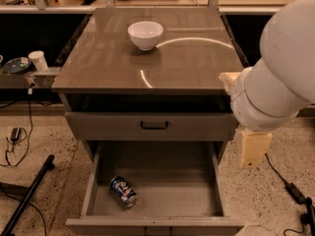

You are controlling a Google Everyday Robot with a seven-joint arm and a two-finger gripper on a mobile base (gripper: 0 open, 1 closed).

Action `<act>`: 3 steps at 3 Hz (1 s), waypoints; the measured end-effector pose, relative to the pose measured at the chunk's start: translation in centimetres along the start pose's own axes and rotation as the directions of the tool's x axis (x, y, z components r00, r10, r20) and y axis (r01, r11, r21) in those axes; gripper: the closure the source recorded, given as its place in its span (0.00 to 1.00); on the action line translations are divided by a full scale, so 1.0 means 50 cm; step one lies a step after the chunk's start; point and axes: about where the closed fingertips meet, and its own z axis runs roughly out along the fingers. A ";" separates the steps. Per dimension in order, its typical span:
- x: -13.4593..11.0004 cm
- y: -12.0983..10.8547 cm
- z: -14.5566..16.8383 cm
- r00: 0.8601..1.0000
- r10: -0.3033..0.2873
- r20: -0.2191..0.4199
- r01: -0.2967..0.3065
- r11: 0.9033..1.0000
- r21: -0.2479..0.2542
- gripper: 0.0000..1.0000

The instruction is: Pick pepsi can from middle drawer and place on counter

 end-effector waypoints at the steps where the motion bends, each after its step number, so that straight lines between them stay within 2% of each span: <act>1: -0.008 -0.003 -0.009 1.000 -0.011 0.010 0.011 1.000 0.010 0.00; 3: -0.051 -0.003 0.012 0.997 -0.037 0.065 0.037 0.999 0.010 0.00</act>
Offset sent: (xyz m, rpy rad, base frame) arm 0.0039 0.0187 -0.0069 0.0499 -0.0066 0.0549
